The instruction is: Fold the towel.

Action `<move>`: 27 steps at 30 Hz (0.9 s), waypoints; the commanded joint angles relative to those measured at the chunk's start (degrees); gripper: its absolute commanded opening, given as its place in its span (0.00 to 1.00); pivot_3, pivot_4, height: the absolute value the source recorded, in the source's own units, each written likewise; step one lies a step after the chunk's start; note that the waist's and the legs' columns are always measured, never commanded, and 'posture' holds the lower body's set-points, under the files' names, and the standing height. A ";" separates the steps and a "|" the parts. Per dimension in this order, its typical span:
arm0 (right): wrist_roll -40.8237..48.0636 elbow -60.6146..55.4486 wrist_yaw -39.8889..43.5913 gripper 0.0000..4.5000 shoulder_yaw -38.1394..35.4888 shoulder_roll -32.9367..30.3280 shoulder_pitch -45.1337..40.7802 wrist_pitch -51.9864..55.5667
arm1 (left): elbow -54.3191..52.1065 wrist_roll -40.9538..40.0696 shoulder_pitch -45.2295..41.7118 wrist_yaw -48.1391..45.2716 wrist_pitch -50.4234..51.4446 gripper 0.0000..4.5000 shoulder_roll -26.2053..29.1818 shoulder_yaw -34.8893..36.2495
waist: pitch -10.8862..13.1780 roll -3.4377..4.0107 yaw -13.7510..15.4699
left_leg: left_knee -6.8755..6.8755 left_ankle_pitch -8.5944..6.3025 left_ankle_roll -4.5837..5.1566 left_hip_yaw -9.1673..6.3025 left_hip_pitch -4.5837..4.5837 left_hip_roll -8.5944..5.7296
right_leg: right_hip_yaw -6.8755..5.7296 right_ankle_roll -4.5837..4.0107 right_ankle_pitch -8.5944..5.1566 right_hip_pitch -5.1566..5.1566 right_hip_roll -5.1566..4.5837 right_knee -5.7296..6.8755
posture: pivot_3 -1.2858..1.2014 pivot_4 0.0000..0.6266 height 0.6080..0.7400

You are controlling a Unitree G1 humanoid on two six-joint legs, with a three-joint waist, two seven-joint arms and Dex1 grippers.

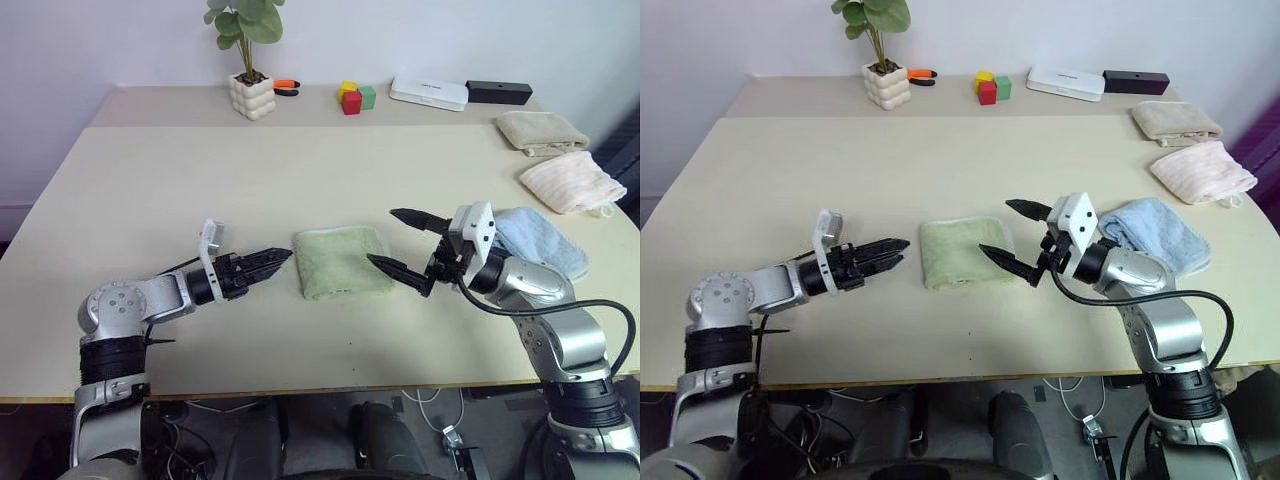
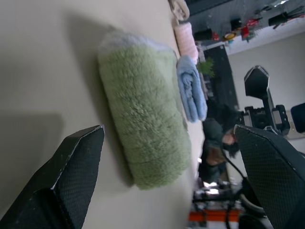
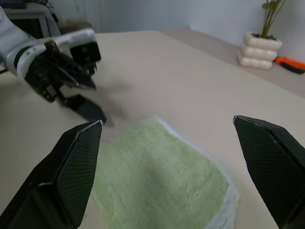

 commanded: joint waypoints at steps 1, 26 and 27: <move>-0.37 -1.26 -0.89 1.00 0.33 0.90 -0.75 -1.22 | -1.15 -0.91 -0.28 0.54 2.55 0.99 -0.59 -0.96 | 0.00 0.00 -0.02 | 0.00 0.00 0.00 0.01 0.00 0.00 | 0.00 0.00 0.00 -0.01 0.00 0.00 | 0.52 0.24 0.96; -2.84 -1.56 -4.74 1.00 0.78 1.85 -1.09 -2.16 | 17.37 12.42 -9.81 0.16 -1.81 0.71 -12.26 -8.41 | -0.07 0.03 1.47 | 0.23 0.03 -0.05 -0.11 0.07 -0.21 | -0.05 -0.21 -0.10 0.31 -0.21 -0.08 | 0.52 0.24 0.96; -2.88 -1.60 -4.85 1.00 0.79 1.86 -1.06 -2.19 | 17.89 12.80 -10.37 0.16 -1.71 0.59 -12.66 -8.36 | -0.07 0.03 1.46 | 0.22 0.02 -0.04 -0.11 0.07 -0.21 | -0.05 -0.20 -0.10 0.31 -0.21 -0.09 | 0.52 0.24 0.96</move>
